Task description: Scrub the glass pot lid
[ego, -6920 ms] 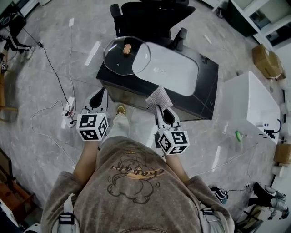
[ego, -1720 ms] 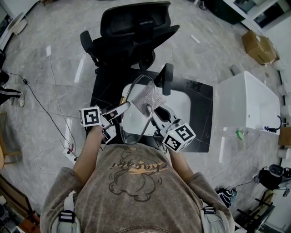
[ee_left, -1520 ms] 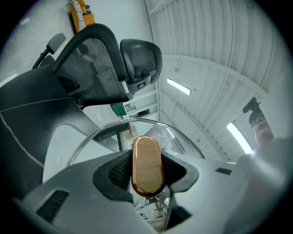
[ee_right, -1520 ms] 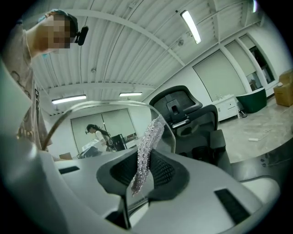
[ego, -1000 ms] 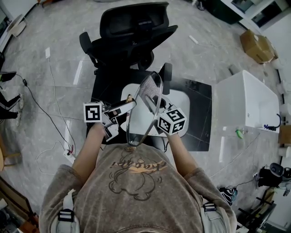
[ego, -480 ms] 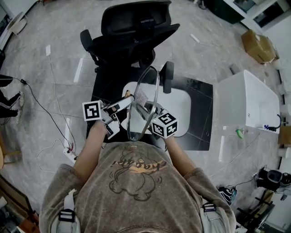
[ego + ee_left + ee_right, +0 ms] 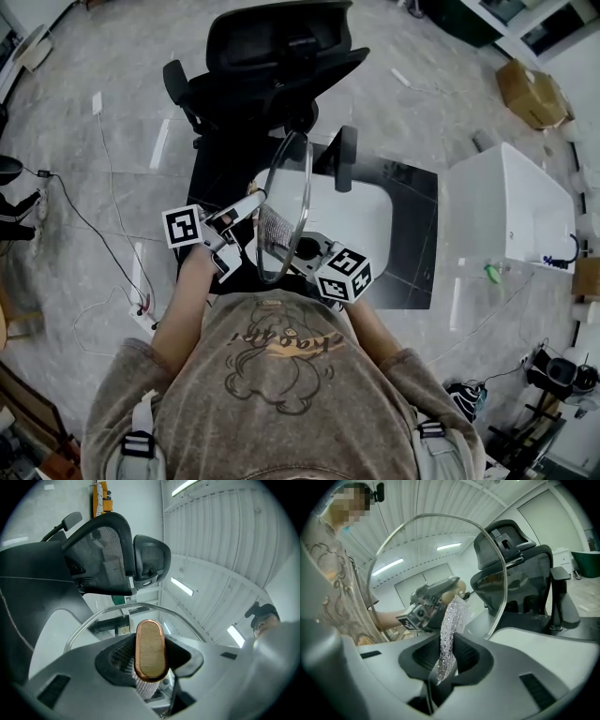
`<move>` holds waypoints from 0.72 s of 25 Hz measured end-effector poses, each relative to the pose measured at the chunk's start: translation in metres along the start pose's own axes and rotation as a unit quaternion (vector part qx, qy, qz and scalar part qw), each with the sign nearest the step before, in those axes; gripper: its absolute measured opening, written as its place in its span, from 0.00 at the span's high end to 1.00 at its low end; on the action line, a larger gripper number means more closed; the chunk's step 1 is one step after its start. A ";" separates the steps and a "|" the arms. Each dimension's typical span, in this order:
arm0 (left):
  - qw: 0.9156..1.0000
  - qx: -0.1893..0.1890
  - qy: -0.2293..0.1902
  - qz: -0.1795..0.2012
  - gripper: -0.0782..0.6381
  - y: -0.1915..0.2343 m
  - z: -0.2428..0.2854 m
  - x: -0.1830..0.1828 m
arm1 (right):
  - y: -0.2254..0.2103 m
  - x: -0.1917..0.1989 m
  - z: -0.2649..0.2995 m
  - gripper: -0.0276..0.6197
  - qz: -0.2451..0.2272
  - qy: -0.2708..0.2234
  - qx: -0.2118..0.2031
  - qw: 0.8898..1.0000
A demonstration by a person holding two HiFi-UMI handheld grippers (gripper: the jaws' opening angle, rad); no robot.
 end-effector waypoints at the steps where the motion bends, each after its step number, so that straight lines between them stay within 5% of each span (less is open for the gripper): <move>1: 1.000 -0.002 -0.003 0.000 0.64 0.001 -0.001 -0.001 | 0.004 -0.002 -0.004 0.83 0.002 -0.003 -0.007 1.000; 10: 1.000 -0.009 -0.014 -0.008 0.64 0.008 -0.005 -0.002 | 0.029 -0.029 -0.050 0.83 0.004 -0.049 -0.041 0.998; 18: 1.000 -0.006 -0.005 -0.020 0.64 0.010 -0.003 0.006 | 0.024 -0.073 -0.090 0.83 0.016 -0.129 -0.026 0.991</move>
Point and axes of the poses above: the fingertips, and each gripper's own axes: z forward along the fingers, y to its left, x out of its underside, the point moved 10 cm from there along -z, backward along the fingers, and after that the axes turned 8 degrees about x, right-handed, at the moved point
